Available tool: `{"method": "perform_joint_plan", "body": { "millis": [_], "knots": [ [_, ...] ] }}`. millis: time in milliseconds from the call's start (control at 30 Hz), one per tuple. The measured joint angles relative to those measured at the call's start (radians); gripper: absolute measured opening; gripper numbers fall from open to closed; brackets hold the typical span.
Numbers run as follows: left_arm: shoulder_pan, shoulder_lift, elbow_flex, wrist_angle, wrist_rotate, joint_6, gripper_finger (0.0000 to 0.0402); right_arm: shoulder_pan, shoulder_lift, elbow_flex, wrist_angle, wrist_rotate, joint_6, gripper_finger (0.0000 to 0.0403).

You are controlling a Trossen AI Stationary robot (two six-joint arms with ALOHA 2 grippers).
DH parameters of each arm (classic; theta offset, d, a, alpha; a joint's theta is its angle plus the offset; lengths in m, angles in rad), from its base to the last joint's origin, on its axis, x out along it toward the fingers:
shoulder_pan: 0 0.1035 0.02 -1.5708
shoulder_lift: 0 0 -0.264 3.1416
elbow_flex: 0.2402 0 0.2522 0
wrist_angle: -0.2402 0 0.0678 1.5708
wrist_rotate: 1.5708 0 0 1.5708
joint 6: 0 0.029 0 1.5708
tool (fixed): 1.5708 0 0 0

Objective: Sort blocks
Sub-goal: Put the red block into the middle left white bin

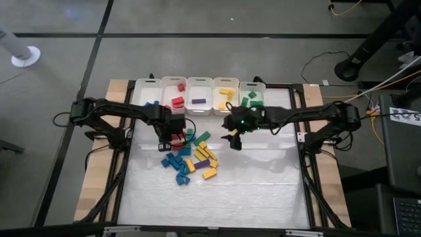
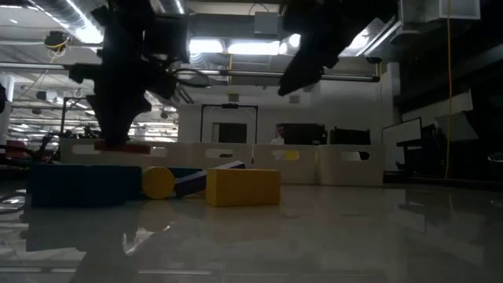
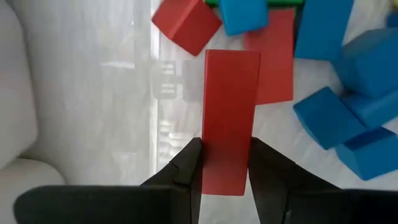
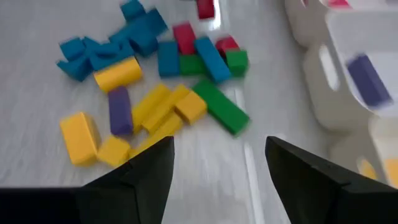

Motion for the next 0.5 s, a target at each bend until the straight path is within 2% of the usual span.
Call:
{"method": "perform_joint_plan", "body": {
  "millis": [167, 300, 500],
  "knots": [
    [0.017, -0.002, 0.087, -0.068, -0.073, 0.038, 0.0088, 0.037, 0.082, 0.0, 0.04, 0.0, 0.01, 0.0252],
    [0.052, -0.008, 0.158, -0.131, -0.177, 0.092, 0.009, 0.067, 0.16, -0.001, 0.052, -0.004, 0.01, 0.0252],
    [0.14, -0.019, 0.233, -0.133, -0.379, 0.183, 0.0091, 0.112, 0.227, -0.001, 0.077, -0.009, 0.009, 0.0252]
  ]
}}
